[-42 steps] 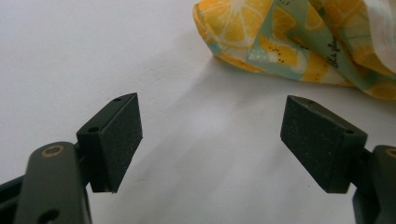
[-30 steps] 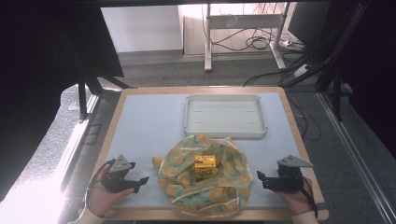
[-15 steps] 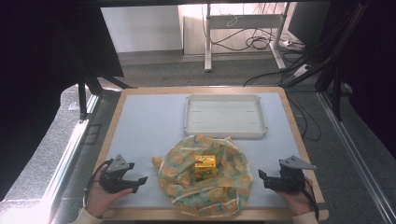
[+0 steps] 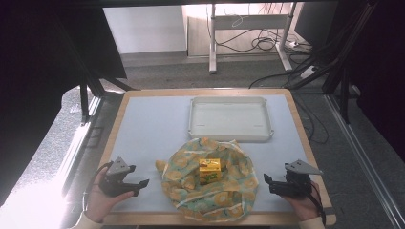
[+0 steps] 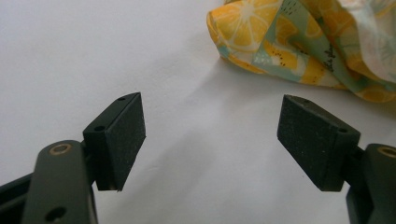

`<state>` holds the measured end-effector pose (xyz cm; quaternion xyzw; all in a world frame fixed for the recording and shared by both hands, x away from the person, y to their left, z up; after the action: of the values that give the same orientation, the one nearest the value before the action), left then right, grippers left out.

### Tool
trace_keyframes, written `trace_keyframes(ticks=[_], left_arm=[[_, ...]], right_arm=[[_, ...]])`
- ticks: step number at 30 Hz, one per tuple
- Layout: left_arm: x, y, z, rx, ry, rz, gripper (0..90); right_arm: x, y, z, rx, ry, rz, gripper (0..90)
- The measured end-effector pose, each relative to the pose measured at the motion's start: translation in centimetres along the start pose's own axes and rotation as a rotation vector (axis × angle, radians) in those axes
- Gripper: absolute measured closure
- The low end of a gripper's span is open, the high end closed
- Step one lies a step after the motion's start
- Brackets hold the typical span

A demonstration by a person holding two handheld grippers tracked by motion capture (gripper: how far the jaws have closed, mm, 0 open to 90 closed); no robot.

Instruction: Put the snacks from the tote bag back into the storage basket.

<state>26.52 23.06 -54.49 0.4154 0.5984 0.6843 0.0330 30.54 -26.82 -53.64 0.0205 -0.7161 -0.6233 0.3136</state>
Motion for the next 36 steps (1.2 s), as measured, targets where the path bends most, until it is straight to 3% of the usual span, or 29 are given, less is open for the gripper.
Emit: trace_keyframes(ticks=[11,18,29,36], left_arm=[[0.6,1.0,-0.5,0.007,-0.037,-0.030,23.6],[1.2,1.8,-0.6,-0.010,-0.033,-0.039,23.5],[2.0,3.2,-0.5,-0.011,-0.047,-0.071,23.2],[1.8,4.3,-1.1,-0.034,-0.063,-0.077,23.2]], right_arm=[[-0.2,-0.1,0.5,0.013,0.027,0.010,10.1],[-0.1,-0.1,0.5,0.013,0.038,0.006,10.1],[-0.2,-0.4,0.5,0.019,0.033,0.018,10.2],[-0.2,-0.4,0.5,0.024,0.033,0.017,10.3]])
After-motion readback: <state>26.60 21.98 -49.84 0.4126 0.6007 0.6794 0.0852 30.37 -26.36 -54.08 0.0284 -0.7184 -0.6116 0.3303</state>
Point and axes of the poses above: each handheld gripper's, and its own axes: x roughly backward along the jaws, y roughly out of its top, z roughly to its left, the point moved 5 cm from there along -x, roughly forward along the jaws, and after that the axes turned 12 degrees about -z, right-handed, at the moved point
